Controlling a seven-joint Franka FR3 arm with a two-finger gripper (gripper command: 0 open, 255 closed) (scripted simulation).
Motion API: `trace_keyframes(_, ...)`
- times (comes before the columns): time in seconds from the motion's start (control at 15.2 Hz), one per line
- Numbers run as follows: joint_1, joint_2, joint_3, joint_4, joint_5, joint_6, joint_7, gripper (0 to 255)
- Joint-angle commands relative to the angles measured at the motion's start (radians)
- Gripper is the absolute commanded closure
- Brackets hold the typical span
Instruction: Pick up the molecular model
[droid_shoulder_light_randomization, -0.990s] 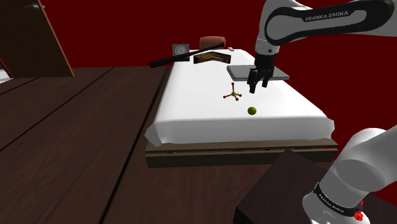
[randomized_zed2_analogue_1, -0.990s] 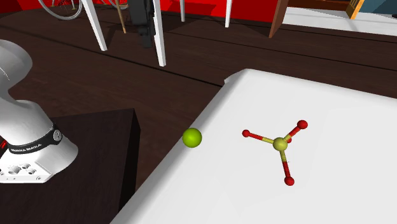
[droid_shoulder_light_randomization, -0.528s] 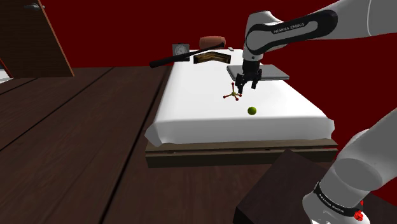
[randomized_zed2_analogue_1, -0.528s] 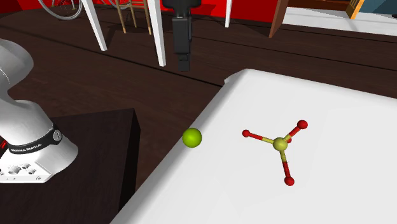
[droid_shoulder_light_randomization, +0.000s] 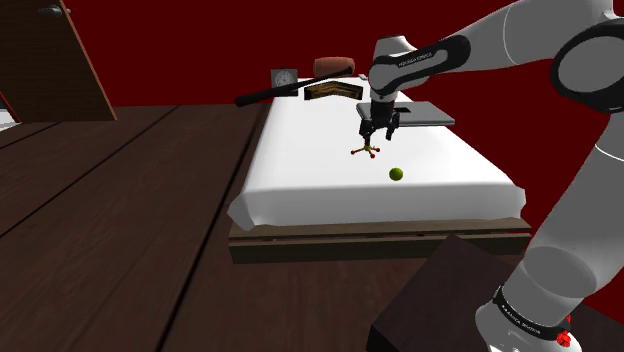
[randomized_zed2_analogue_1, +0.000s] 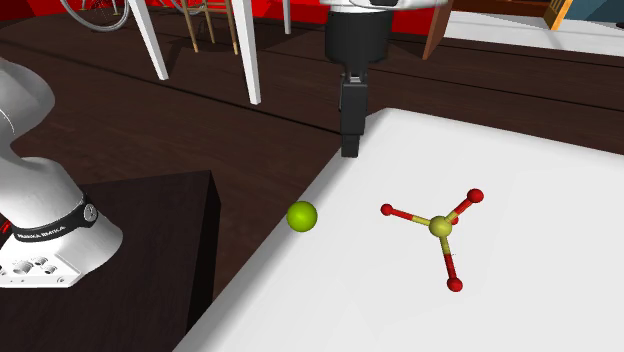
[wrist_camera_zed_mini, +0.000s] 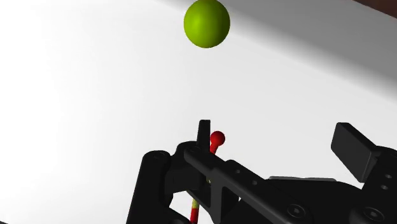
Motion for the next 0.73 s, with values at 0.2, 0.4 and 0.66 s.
trace_keyframes(0.2,-0.025,0.181,-0.024,0.164,0.007,0.021,0.036,0)
trace_keyframes(0.4,-0.043,0.291,-0.039,0.276,0.016,0.020,0.053,0)
trace_keyframes(0.66,-0.066,0.414,-0.053,0.413,0.029,0.006,0.071,0)
